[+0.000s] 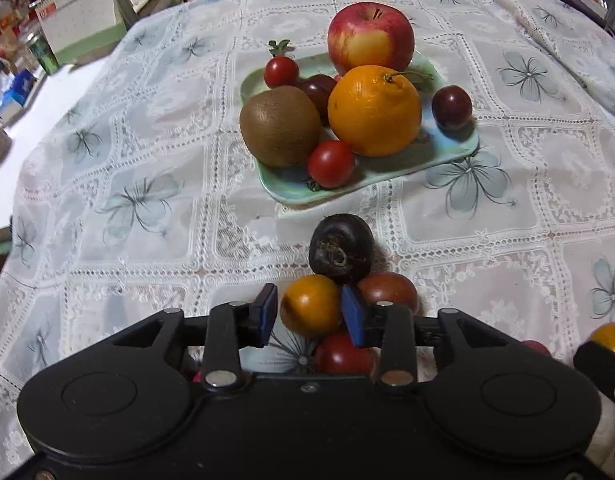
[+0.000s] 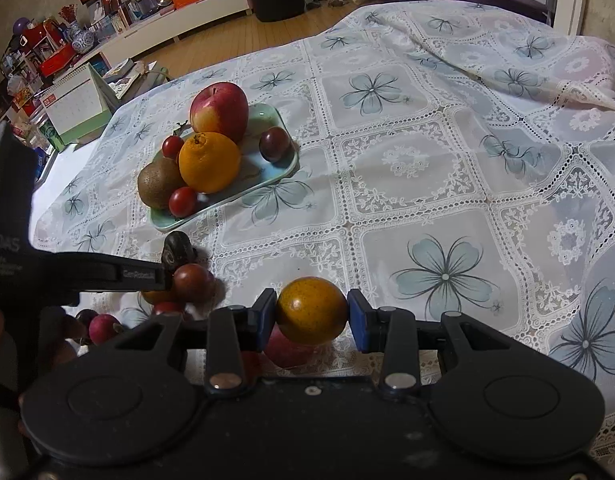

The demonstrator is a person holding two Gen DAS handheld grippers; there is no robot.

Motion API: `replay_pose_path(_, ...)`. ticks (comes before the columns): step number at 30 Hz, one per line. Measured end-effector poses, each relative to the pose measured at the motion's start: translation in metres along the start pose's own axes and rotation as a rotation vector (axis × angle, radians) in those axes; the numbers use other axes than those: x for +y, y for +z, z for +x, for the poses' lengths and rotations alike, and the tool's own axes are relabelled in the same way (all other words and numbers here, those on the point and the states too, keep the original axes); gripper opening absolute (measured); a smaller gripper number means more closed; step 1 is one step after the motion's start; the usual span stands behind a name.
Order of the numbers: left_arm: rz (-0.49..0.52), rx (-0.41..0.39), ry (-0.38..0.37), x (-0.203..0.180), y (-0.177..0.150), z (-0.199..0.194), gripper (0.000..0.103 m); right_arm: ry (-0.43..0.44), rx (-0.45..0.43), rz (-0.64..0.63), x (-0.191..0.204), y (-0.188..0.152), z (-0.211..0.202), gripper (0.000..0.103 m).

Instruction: Organize fruits

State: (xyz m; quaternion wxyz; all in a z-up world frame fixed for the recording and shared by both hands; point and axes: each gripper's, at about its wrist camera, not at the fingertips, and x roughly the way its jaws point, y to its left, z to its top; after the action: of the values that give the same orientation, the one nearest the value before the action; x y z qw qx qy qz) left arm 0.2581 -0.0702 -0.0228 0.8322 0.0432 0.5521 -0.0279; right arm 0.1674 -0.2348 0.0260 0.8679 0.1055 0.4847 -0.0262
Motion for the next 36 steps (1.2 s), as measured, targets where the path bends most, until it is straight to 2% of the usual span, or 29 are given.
replay_pose_path(2, -0.013, 0.003, 0.012, 0.001, 0.003, 0.004, 0.053, 0.01, 0.006, 0.007, -0.001, -0.001, 0.0, 0.039)
replay_pose_path(5, -0.049, 0.008, 0.047, 0.007, 0.007, 0.012, 0.068, 0.008, 0.016, 0.003, 0.001, -0.002, 0.003, 0.039)
replay_pose_path(6, -0.064, 0.013, 0.048, 0.01, 0.009, 0.015, 0.073, 0.008, 0.019, 0.003, 0.002, -0.002, 0.004, 0.039)
replay_pose_path(8, -0.105, 0.029, 0.023, 0.019, 0.01, 0.019, 0.076, 0.011, 0.029, 0.003, 0.003, -0.003, 0.006, 0.039)
replay_pose_path(10, -0.127, 0.033, -0.004, 0.025, 0.007, 0.018, 0.075, 0.015, 0.04, 0.008, 0.003, -0.003, 0.008, 0.039)
replay_pose_path(12, -0.115, 0.025, -0.019, 0.025, 0.001, 0.014, 0.07, 0.016, 0.049, 0.008, 0.003, -0.004, 0.01, 0.039)
replay_pose_path(14, -0.092, 0.01, -0.044, 0.021, -0.004, 0.008, 0.058, 0.014, 0.055, 0.009, 0.003, -0.005, 0.012, 0.039)
replay_pose_path(15, -0.075, 0.007, -0.068, 0.019, -0.006, 0.005, 0.045, 0.012, 0.058, 0.01, 0.003, -0.006, 0.013, 0.039)
replay_pose_path(21, -0.024, -0.007, -0.059, 0.012, -0.01, 0.003, 0.046, 0.014, 0.068, 0.016, 0.001, -0.006, 0.013, 0.039)
replay_pose_path(23, -0.025, 0.014, -0.049, 0.015, -0.007, 0.008, 0.049, 0.017, 0.07, 0.016, 0.001, -0.006, 0.012, 0.039)
replay_pose_path(24, -0.019, 0.05, -0.041, 0.014, -0.004, 0.016, 0.05, 0.017, 0.069, 0.017, 0.001, -0.007, 0.011, 0.039)
replay_pose_path(25, -0.013, 0.064, -0.031, 0.012, -0.004, 0.021, 0.048, 0.016, 0.067, 0.015, 0.002, -0.007, 0.011, 0.039)
replay_pose_path(28, -0.008, 0.046, 0.004, 0.005, -0.004, 0.017, 0.046, 0.016, 0.067, 0.012, 0.004, -0.007, 0.013, 0.039)
replay_pose_path(36, -0.058, 0.038, -0.056, 0.013, -0.006, -0.002, 0.046, 0.025, 0.053, -0.001, 0.003, -0.009, 0.0, 0.039)
